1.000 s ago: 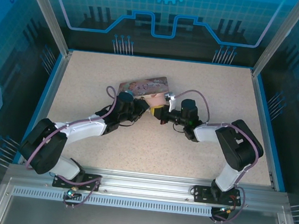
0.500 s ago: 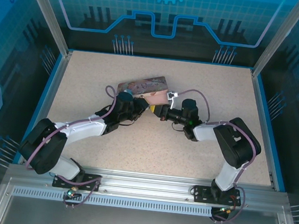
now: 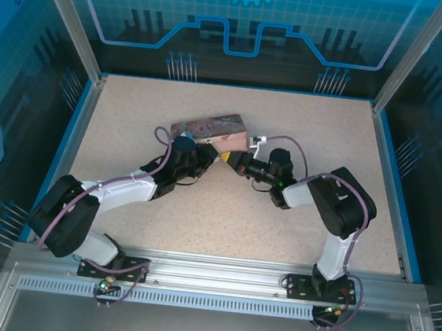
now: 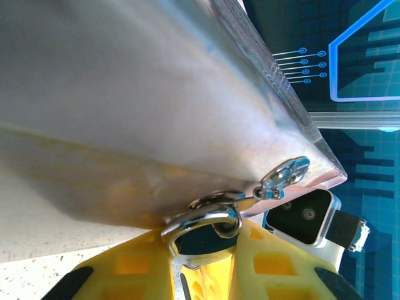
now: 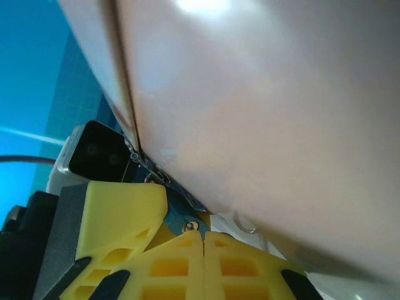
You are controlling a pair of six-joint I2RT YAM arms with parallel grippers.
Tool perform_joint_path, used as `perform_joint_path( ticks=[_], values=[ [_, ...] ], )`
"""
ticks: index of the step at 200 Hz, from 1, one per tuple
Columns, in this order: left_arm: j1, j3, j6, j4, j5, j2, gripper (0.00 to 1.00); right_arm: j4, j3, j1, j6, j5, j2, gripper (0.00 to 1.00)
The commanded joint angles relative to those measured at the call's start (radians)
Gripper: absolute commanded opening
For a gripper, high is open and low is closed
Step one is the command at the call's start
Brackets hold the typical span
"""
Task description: Unlock a padlock with a key
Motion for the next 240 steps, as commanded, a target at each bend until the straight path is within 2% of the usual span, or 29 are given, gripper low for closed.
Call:
perform_joint_path(
  ticks=[1,46,87,186,240],
  values=[
    [-0.038,-0.011,-0.01,0.055,0.173,-0.016,0.0,0.137,0.07,0.003,0.159,0.039,0.03,0.0],
    [-0.037,-0.015,-0.014,0.064,0.172,-0.007,0.0,0.074,0.082,0.012,0.211,0.035,0.021,0.0],
    [-0.037,-0.009,0.01,0.036,0.153,-0.017,0.0,-0.054,0.032,0.013,0.081,0.068,-0.022,0.0],
    [-0.03,-0.011,0.021,0.023,0.124,-0.016,0.0,0.018,-0.028,0.011,0.042,0.062,0.026,0.1],
    [-0.029,-0.015,0.015,0.037,0.134,-0.004,0.0,0.142,-0.001,0.015,0.17,0.049,0.079,0.11]
  ],
)
